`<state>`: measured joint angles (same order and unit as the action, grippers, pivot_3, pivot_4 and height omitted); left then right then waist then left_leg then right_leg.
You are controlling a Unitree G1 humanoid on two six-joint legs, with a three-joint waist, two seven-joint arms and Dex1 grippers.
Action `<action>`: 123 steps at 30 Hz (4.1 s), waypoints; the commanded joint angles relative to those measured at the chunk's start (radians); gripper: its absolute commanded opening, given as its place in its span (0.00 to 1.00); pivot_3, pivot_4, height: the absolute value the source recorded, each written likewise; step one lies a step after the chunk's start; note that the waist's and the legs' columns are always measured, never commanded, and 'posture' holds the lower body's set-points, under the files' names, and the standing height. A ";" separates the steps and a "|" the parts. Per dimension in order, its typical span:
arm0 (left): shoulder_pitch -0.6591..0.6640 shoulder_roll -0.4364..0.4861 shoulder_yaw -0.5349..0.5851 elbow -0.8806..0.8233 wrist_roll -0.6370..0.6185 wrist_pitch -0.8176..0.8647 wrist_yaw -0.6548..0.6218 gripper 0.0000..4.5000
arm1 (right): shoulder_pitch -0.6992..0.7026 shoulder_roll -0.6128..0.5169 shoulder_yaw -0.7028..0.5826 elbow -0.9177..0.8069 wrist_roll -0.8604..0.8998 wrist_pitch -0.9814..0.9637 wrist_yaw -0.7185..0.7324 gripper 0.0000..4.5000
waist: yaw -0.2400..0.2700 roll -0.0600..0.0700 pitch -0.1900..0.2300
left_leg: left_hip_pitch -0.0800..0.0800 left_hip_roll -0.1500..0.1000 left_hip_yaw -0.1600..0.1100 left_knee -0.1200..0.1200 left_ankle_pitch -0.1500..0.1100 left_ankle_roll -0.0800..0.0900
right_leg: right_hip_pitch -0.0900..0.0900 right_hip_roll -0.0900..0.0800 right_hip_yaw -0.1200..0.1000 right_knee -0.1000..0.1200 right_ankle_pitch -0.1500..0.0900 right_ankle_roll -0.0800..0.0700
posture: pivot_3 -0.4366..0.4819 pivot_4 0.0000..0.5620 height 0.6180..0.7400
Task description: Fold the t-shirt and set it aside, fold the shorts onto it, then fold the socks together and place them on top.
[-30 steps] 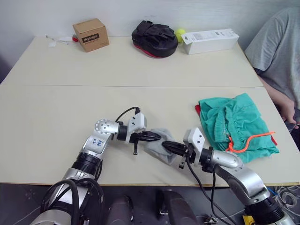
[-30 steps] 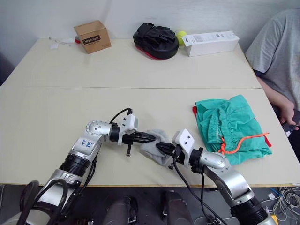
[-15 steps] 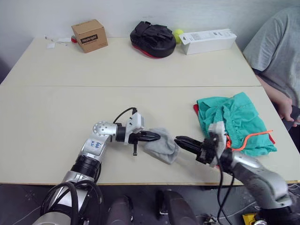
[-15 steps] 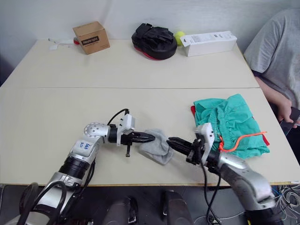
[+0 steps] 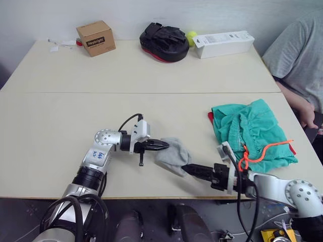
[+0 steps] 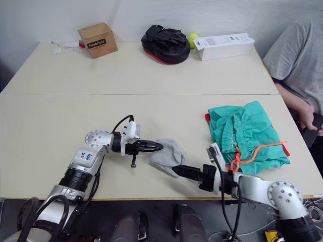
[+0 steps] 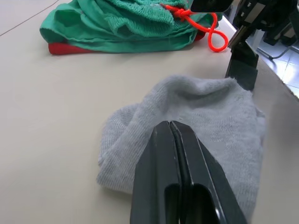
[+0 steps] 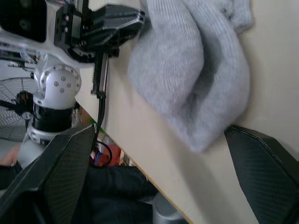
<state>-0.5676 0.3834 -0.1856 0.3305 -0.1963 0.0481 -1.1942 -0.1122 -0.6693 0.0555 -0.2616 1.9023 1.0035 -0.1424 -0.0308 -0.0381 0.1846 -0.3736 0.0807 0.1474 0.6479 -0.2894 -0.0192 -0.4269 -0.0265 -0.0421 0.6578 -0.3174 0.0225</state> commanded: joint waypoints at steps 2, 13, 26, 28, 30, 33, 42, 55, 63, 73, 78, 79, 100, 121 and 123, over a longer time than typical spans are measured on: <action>0.000 0.005 -0.012 0.007 0.021 -0.012 0.012 0.00 | -0.084 0.068 0.041 0.062 -0.073 -0.016 -0.049 1.00 | -0.001 0.000 0.000 | 0.000 0.000 0.000 0.000 0.000 0.000 | 0.000 0.000 0.000 0.000 0.000 0.000 | 0.48 0.27 1.00; 0.004 0.010 -0.021 0.047 0.045 -0.020 0.040 0.00 | -0.202 0.135 0.039 0.161 -0.199 0.053 0.006 1.00 | -0.001 0.000 -0.001 | 0.001 0.001 0.000 0.000 0.000 0.000 | 0.000 0.000 0.000 0.000 0.001 -0.001 | 0.48 0.27 1.00; 0.026 0.013 -0.014 0.043 0.030 -0.015 0.037 0.00 | -0.302 0.292 0.019 0.321 -0.392 0.085 0.060 0.91 | -0.009 -0.002 -0.008 | 0.003 0.001 0.000 -0.001 0.001 0.000 | 0.001 0.000 0.000 0.001 0.001 -0.002 | 0.48 0.27 1.00; 0.028 0.017 -0.011 0.043 0.031 -0.016 0.040 0.00 | -0.303 0.305 0.004 0.323 -0.397 0.100 0.068 0.78 | -0.009 -0.002 -0.008 | 0.003 0.001 0.000 -0.001 0.001 0.000 | 0.001 0.000 0.000 0.001 0.001 -0.002 | 0.48 0.27 1.00; 0.032 0.023 -0.008 0.043 0.032 -0.017 0.041 0.00 | -0.298 0.314 -0.016 0.322 -0.400 0.110 0.071 0.62 | -0.009 -0.002 -0.008 | 0.003 0.001 0.001 -0.001 0.001 0.000 | 0.001 0.000 0.000 0.001 0.001 -0.003 | 0.48 0.27 1.00; 0.040 0.032 -0.001 0.039 0.028 -0.015 0.040 0.00 | -0.285 0.319 -0.045 0.316 -0.402 0.126 0.077 0.37 | -0.009 -0.002 -0.008 | 0.002 0.001 0.001 -0.002 0.001 0.000 | 0.000 0.000 0.000 0.001 0.001 -0.003 | 0.48 0.27 1.00; 0.080 0.046 0.065 -0.071 -0.109 0.154 0.011 0.04 | -0.265 0.350 -0.108 0.291 -0.393 0.153 0.058 0.07 | -0.011 -0.004 -0.009 | 0.002 0.001 0.000 -0.002 0.001 0.001 | 0.001 -0.001 0.000 0.000 0.001 -0.003 | 0.48 0.27 1.00; 0.259 0.209 0.238 -0.531 -0.329 0.325 0.022 0.93 | -0.021 0.100 -0.341 -0.077 0.070 0.028 -0.105 0.07 | -0.001 0.001 -0.006 | -0.004 0.001 0.000 -0.003 -0.002 -0.001 | -0.002 -0.001 0.000 -0.006 -0.001 0.001 | 0.48 0.27 1.00; 0.291 0.194 0.257 -0.578 -0.355 0.324 0.090 1.00 | 0.055 0.163 -0.630 -0.189 0.070 -0.228 -0.221 0.07 | 0.001 0.002 -0.005 | -0.003 0.001 0.000 -0.004 -0.004 0.001 | -0.002 0.000 0.001 -0.006 -0.002 0.003 | 0.48 0.27 1.00; 0.258 0.188 0.242 -0.526 -0.362 0.272 0.036 1.00 | 0.137 0.044 -0.765 0.054 0.070 -0.171 -0.218 0.07 | 0.000 0.006 -0.003 | -0.002 0.000 0.002 -0.005 -0.002 -0.003 | -0.002 0.000 0.004 -0.007 -0.002 0.003 | 0.48 0.27 1.00; 0.241 0.202 0.241 -0.515 -0.361 0.281 0.030 1.00 | 0.101 -0.009 -0.679 0.229 -0.003 -0.159 -0.216 0.07 | -0.004 0.007 -0.002 | -0.001 0.000 0.004 -0.005 -0.002 -0.003 | -0.002 0.001 0.005 -0.006 -0.002 0.003 | 0.48 0.27 1.00; 0.240 0.203 0.241 -0.513 -0.360 0.281 0.029 1.00 | 0.087 -0.010 -0.663 0.250 -0.019 -0.156 -0.218 0.07 | -0.006 0.007 -0.002 | -0.001 0.000 0.004 -0.005 -0.002 -0.003 | -0.002 0.001 0.005 -0.006 -0.002 0.003 | 0.48 0.27 1.00; 0.243 0.199 0.204 -0.390 -0.288 0.197 0.037 1.00 | 0.343 -0.356 -0.880 0.170 0.070 0.170 -0.025 0.99 | 0.003 0.009 0.000 | 0.000 -0.001 0.006 -0.016 -0.002 -0.003 | -0.002 0.001 0.007 -0.015 -0.003 0.006 | 0.48 0.27 1.00; 0.539 0.382 0.384 -0.513 -0.189 0.140 0.178 1.00 | 0.022 -0.222 -0.224 -0.038 -1.314 -0.796 1.231 0.99 | -0.010 0.003 0.006 | 0.003 -0.001 0.007 -0.017 -0.002 -0.005 | -0.001 0.001 0.006 -0.015 -0.001 0.003 | 0.48 0.27 1.00; 0.559 0.387 0.404 -0.510 -0.176 0.131 0.199 1.00 | -0.053 -0.147 -0.128 0.018 -1.417 -0.916 1.249 0.99 | -0.009 0.003 0.006 | 0.003 -0.001 0.008 -0.017 -0.002 -0.005 | -0.002 0.001 0.006 -0.014 -0.002 0.002 | 0.48 0.27 1.00</action>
<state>-0.0189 0.7577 0.1842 -0.1525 -0.3822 0.1997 -1.0136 -0.1376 -0.8349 -0.1137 -0.2604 0.5535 0.1872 1.0856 -0.0401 -0.0351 0.1904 -0.3708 0.0800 0.1557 0.6316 -0.2912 -0.0246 -0.4290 -0.0257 -0.0358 0.6442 -0.3194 0.0245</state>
